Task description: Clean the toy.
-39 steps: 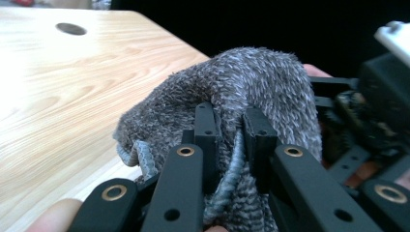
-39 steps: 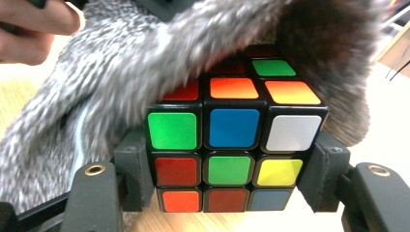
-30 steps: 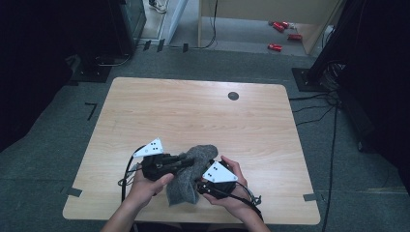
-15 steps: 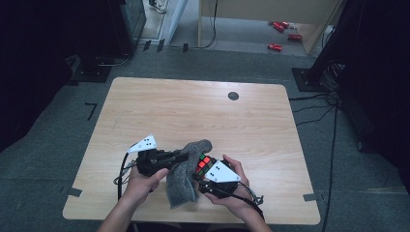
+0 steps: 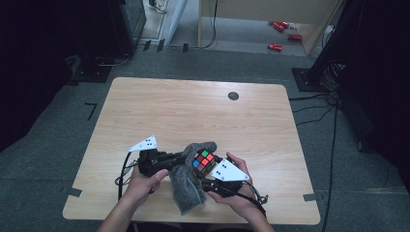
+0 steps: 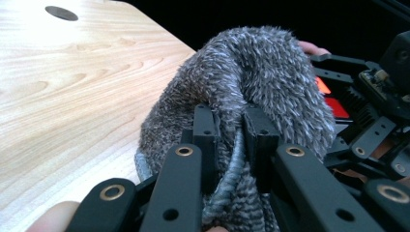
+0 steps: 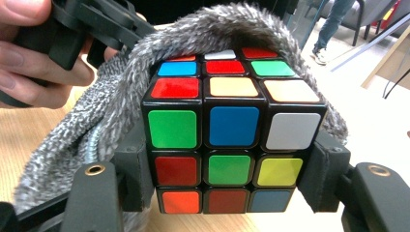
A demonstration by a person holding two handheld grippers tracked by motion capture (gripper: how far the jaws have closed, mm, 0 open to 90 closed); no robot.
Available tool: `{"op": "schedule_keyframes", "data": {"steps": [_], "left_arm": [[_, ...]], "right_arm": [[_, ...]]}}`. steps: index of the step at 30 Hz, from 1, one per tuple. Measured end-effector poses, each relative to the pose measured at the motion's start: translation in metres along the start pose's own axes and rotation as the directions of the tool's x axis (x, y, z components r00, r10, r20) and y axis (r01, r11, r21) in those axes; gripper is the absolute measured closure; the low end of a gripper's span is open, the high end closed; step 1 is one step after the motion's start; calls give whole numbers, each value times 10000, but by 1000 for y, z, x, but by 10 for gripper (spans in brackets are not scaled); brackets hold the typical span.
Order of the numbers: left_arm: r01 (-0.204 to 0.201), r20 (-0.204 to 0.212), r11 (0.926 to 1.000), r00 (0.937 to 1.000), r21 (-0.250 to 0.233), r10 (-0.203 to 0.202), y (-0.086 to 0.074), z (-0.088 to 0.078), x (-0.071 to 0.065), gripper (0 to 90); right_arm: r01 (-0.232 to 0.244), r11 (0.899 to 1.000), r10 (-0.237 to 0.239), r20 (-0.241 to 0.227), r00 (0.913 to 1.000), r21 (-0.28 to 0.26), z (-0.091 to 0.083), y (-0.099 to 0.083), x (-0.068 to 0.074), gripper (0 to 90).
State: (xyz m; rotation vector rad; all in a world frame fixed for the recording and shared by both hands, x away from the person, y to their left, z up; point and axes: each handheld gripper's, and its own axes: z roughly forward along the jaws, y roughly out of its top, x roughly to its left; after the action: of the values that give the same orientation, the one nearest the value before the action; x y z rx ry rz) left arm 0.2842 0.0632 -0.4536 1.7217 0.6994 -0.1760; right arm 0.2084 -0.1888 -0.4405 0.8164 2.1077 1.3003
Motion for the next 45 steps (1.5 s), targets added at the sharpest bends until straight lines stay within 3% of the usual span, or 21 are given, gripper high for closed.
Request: {"op": "schedule_keyframes", "data": {"steps": [8,13,20,29,45], "left_arm": [[-13,-91,9999,10000,145,14,0,0,1,794],[94,300,9990,9995,-448,-80,6,-9,-1,798],[216,729,9960,9972,-873,-152,8,-14,-2,796],[320,665,9983,9974,-488,-287,4,-8,2,798],[534,680,9982,9964,-280,-514,-1,0,3,802]], "right_arm": [[-15,10000,15,-141,9999,-39,0,0,0,345],[91,9999,-95,-553,9984,-77,1,0,4,344],[171,9998,-167,-583,9982,58,3,-1,5,344],[200,9997,-204,-404,9990,-108,-1,2,5,344],[-74,9991,68,-130,9999,-421,-8,7,0,344]]}}
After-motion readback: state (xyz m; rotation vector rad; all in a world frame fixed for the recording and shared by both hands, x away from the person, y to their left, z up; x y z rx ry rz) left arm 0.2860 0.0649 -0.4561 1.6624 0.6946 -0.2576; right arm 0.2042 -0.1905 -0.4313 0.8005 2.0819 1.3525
